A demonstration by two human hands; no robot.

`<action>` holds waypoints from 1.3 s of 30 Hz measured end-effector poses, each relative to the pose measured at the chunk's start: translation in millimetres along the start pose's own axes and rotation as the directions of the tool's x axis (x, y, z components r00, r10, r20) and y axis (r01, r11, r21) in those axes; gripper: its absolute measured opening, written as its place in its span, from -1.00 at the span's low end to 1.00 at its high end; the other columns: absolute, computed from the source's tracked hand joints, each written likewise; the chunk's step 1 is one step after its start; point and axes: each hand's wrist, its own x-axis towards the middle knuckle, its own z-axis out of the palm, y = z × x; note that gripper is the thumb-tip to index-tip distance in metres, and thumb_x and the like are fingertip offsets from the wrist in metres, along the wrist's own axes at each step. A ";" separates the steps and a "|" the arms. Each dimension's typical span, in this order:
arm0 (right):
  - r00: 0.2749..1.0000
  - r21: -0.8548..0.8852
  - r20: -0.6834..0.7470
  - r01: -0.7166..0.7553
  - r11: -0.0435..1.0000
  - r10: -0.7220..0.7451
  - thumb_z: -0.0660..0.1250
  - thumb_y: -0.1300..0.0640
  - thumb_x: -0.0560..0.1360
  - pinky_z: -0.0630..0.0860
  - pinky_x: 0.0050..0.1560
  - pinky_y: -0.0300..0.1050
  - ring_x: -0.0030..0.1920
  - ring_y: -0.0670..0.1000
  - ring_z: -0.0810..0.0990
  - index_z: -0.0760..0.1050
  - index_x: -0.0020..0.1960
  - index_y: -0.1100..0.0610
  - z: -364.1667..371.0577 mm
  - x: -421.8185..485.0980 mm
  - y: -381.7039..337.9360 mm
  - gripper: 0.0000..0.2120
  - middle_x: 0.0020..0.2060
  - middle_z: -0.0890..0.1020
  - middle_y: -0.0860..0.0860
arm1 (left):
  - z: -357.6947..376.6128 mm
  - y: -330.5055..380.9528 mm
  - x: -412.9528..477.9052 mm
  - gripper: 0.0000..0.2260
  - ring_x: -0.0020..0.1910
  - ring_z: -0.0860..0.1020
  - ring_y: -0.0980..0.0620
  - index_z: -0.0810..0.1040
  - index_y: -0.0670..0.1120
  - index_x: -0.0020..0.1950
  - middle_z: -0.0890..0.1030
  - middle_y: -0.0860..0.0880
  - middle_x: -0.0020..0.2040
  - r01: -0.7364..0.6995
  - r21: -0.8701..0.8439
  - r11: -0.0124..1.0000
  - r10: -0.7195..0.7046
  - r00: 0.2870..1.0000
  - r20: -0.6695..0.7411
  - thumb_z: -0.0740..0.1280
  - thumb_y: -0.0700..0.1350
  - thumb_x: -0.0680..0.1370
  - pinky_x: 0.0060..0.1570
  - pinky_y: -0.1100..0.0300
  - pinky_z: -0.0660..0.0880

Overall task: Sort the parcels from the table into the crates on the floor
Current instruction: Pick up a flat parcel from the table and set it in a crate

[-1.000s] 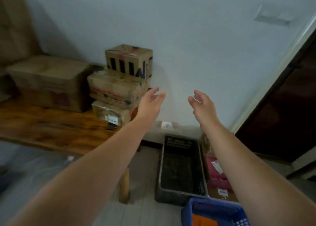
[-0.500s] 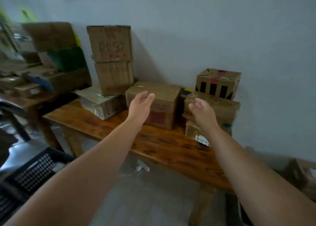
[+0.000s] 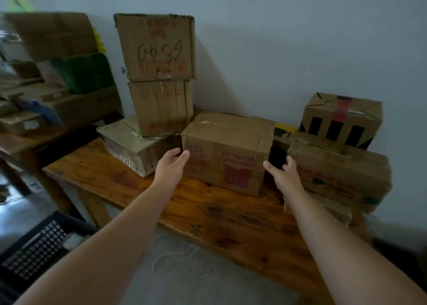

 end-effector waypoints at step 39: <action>0.917 0.103 -0.365 -0.132 0.986 0.161 0.47 -0.07 0.40 0.51 0.13 0.08 0.09 0.07 0.56 0.41 0.37 0.01 97.1 4.1 -10.0 -0.42 0.14 0.57 -0.03 | -27.3 -8.6 248.8 -0.53 0.12 0.50 0.06 0.35 0.05 0.44 0.54 0.05 0.19 -0.067 -0.005 0.998 0.056 0.789 0.612 0.34 -0.14 0.55 0.09 0.20 0.43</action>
